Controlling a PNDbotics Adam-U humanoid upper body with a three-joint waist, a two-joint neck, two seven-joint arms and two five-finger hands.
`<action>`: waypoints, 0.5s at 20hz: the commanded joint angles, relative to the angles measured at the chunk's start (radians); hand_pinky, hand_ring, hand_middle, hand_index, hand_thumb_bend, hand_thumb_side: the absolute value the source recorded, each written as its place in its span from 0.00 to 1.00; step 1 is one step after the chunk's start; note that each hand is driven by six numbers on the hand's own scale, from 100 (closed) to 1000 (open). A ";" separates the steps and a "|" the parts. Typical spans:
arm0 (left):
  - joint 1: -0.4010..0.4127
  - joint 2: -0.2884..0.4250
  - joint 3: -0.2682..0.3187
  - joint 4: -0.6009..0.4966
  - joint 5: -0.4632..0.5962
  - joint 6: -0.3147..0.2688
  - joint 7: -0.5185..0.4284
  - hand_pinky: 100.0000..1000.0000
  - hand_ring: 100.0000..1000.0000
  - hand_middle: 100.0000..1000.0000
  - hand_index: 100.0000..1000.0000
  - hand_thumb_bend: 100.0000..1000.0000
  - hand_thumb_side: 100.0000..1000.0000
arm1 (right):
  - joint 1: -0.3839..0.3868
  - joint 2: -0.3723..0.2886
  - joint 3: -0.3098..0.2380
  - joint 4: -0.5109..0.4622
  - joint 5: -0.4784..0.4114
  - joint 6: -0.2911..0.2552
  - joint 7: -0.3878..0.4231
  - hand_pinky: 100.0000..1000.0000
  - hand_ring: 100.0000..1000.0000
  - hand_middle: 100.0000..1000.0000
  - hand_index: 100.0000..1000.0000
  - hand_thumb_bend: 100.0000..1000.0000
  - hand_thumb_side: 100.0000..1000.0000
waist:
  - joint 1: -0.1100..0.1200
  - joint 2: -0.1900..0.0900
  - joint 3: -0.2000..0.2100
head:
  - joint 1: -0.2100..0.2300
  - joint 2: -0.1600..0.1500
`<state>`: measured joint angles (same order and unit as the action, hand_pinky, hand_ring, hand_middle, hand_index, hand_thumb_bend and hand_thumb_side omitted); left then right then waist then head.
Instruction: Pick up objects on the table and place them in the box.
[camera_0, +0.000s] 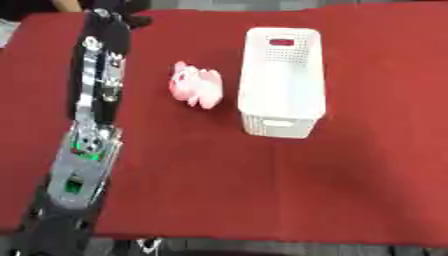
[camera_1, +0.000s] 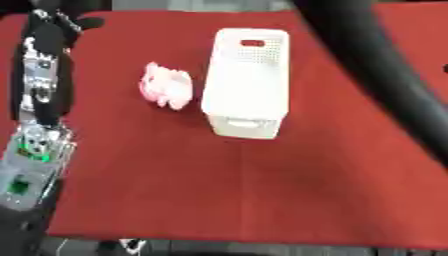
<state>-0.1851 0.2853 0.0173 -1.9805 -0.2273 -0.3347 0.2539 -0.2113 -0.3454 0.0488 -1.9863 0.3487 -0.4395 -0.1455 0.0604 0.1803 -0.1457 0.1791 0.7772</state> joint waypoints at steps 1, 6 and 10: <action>-0.011 0.022 0.003 -0.019 0.001 -0.003 -0.004 0.67 0.78 0.79 0.89 0.00 0.94 | -0.005 -0.016 -0.004 -0.014 0.006 -0.006 0.001 0.59 0.72 0.79 0.71 0.01 0.75 | -0.005 -0.013 0.003 | 0.005 -0.007; -0.013 0.023 0.006 -0.019 -0.006 -0.006 -0.008 0.58 0.73 0.77 0.88 0.03 0.86 | -0.005 -0.015 -0.009 -0.014 0.011 -0.006 -0.004 0.59 0.72 0.79 0.71 0.01 0.75 | -0.006 -0.011 0.003 | 0.005 -0.007; -0.015 0.022 0.006 -0.019 -0.017 -0.008 -0.020 0.52 0.71 0.76 0.87 0.18 0.82 | -0.004 -0.014 -0.007 -0.014 0.014 -0.005 -0.005 0.59 0.72 0.79 0.71 0.01 0.75 | -0.007 -0.011 0.004 | 0.005 -0.007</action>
<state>-0.1913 0.2887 0.0174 -1.9805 -0.2384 -0.3398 0.2396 -0.2112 -0.3454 0.0484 -1.9863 0.3605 -0.4428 -0.1471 0.0588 0.1803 -0.1424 0.1791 0.7772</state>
